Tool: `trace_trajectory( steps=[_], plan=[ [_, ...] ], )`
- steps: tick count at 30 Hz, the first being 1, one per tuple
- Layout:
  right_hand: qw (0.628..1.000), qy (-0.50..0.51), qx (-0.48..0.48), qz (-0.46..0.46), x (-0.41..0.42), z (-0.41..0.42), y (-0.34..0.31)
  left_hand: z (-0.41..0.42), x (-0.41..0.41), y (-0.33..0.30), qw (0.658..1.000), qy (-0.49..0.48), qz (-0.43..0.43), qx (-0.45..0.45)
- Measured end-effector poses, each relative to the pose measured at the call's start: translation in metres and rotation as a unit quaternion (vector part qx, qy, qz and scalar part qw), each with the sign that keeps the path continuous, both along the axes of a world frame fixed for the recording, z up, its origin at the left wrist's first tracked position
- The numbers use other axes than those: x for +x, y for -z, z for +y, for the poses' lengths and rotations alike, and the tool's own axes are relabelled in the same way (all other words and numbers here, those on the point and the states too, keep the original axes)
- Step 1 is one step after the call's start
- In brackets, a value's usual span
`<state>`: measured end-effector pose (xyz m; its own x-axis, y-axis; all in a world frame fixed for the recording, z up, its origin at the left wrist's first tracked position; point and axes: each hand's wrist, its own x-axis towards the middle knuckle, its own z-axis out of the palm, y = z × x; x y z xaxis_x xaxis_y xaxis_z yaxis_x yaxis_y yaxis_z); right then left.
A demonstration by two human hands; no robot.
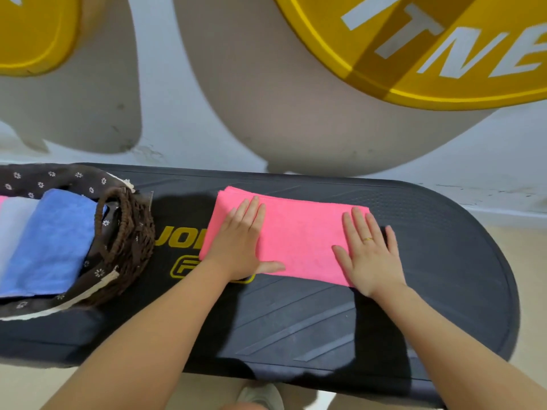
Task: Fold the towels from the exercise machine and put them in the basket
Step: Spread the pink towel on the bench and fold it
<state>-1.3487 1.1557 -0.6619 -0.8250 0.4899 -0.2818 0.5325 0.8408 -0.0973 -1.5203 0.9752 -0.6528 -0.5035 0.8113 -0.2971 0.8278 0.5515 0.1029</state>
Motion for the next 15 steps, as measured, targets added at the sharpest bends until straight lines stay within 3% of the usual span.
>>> trace_trajectory(
  steps=[4, 7, 10, 12, 15],
  plan=[
    [0.996, 0.075, -0.053, -0.012, 0.006, -0.001, -0.018, 0.006, 0.005, -0.003, 0.998, -0.044, -0.012, -0.042],
    [0.973, 0.176, -0.123, 0.082, 0.003, -0.011, -0.032, 0.013, 0.014, -0.003, 0.994, -0.088, 0.011, -0.056],
    [0.940, 0.233, -0.202, 0.145, 0.008, -0.013, -0.036, 0.026, 0.024, -0.007, 0.991, -0.117, -0.023, -0.054],
    [0.894, 0.304, -0.272, 0.187, 0.010, -0.010, -0.034, 0.035, 0.034, -0.009, 0.994, -0.085, -0.044, -0.050],
    [0.773, 0.421, -0.420, 0.224, 0.009, -0.005, -0.041, 0.042, 0.053, -0.008, 0.996, -0.042, -0.065, -0.053]
  ],
)
